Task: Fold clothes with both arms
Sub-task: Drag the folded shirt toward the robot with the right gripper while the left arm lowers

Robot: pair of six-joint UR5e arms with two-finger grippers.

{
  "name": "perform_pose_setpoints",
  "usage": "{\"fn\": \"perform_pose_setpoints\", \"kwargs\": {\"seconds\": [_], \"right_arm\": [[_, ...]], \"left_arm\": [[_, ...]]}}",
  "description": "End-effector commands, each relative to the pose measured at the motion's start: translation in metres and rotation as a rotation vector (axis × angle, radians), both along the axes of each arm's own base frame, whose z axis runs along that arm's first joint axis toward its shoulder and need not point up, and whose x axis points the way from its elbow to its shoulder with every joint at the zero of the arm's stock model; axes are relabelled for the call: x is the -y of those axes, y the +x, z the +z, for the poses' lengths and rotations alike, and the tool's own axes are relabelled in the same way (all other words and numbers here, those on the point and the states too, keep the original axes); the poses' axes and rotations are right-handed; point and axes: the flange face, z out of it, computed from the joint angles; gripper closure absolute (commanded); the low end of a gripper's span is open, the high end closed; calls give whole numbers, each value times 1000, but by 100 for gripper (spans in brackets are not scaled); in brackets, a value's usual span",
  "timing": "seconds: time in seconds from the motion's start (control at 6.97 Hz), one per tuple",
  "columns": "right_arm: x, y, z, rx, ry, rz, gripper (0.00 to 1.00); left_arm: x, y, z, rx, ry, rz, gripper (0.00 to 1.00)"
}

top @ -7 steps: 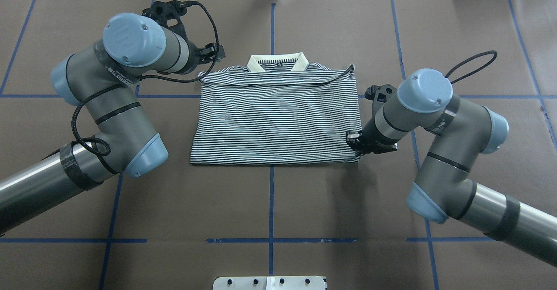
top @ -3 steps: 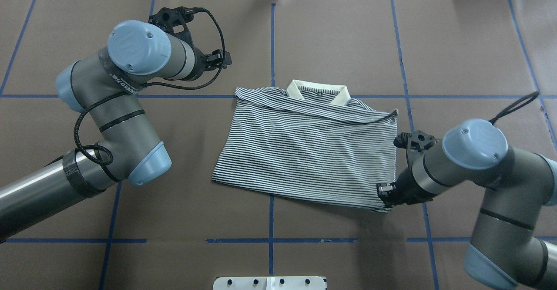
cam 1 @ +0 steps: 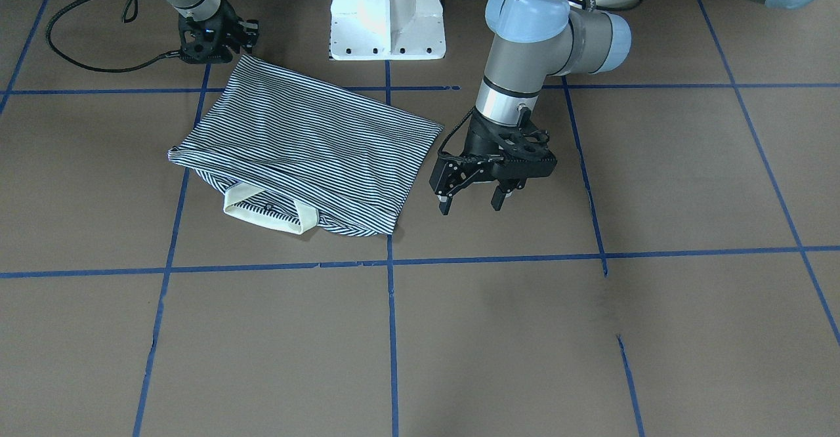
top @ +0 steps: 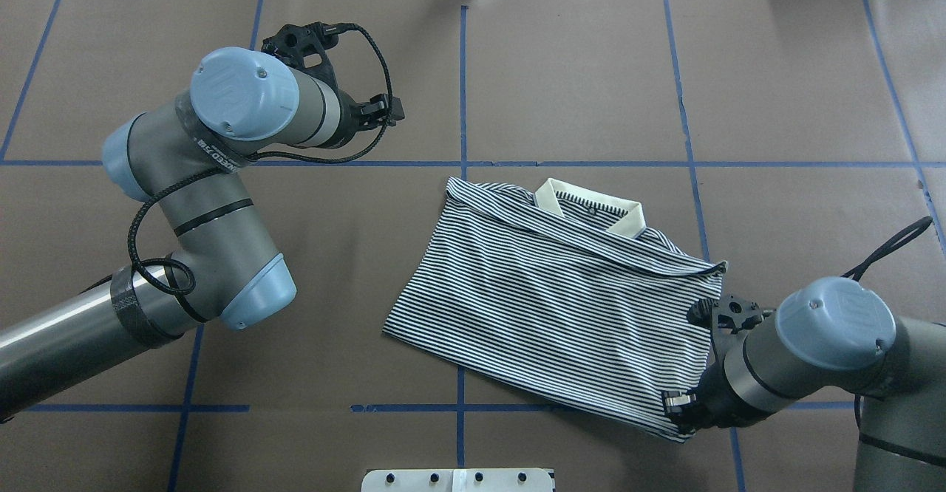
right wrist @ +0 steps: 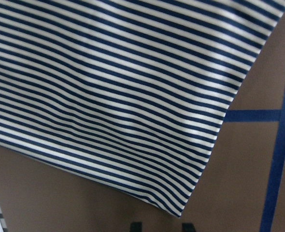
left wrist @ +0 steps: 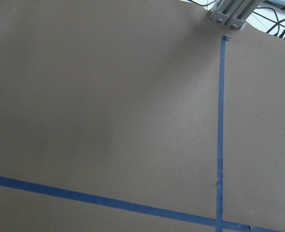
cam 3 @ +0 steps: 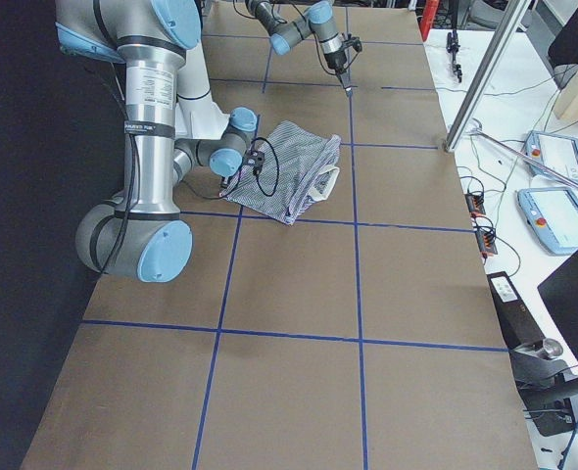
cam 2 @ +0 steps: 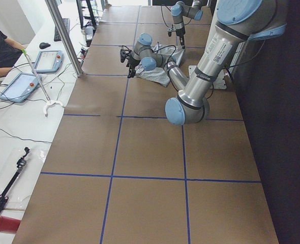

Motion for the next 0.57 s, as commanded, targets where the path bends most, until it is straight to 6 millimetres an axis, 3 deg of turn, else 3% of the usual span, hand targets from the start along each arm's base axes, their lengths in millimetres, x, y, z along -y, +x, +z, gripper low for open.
{"fn": "perform_pose_setpoints", "kwargs": {"seconds": [0.0, 0.29, 0.43], "right_arm": [[33, 19, -21, 46, 14, 85, 0], [94, 39, -57, 119, 55, 235, 0], [120, 51, -71, 141, 86, 308, 0]], "left_arm": [[-37, 13, -11, -21, -128, 59, 0], [-104, 58, 2, -29, -351, 20, 1], [-142, 86, 23, -5, -412, 3, 1]]}}
